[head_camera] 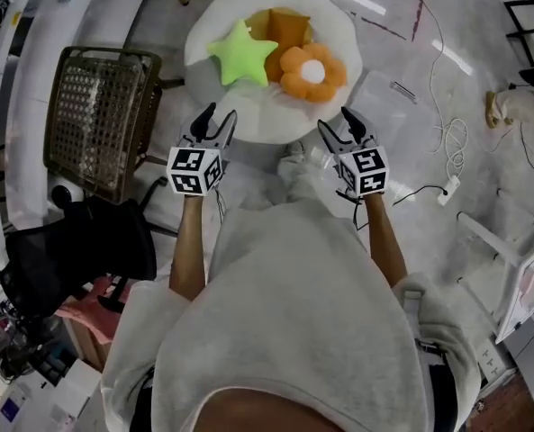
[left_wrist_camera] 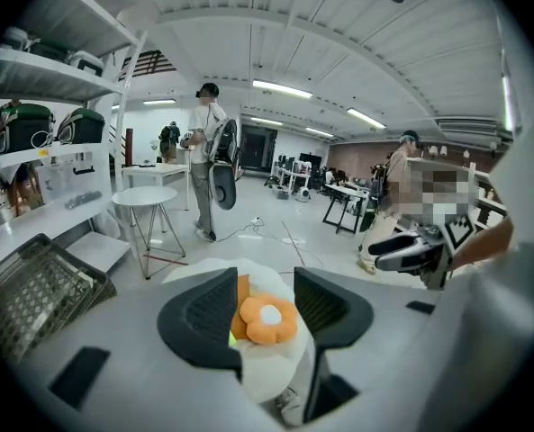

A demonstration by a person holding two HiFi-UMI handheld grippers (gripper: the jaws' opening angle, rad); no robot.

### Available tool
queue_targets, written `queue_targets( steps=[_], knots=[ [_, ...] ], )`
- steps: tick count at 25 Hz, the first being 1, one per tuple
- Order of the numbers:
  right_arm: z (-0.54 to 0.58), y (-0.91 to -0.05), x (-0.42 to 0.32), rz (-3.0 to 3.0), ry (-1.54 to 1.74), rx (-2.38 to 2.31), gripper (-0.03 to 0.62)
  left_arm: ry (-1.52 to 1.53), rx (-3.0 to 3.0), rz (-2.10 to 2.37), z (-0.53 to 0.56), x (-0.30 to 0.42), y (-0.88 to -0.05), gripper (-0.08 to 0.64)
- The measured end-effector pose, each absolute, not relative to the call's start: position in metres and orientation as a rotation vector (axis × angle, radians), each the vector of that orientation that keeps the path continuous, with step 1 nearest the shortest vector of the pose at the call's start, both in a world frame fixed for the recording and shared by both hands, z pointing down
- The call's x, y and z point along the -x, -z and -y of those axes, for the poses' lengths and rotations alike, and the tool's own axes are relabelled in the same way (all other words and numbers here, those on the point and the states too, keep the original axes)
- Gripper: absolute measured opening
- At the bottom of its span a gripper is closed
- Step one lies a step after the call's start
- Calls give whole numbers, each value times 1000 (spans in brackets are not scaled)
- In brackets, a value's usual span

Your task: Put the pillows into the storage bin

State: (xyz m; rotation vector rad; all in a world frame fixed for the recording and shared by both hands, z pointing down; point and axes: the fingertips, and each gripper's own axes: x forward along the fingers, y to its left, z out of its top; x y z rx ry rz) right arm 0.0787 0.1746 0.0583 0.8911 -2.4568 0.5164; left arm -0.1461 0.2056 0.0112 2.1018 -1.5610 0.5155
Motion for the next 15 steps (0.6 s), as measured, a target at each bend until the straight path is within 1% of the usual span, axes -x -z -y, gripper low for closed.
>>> queue_targets(
  steps=[15],
  knots=[
    [-119, -133, -44, 2354, -603, -801, 244, -560, -2007, 1406, -163, 160, -93, 193]
  ],
)
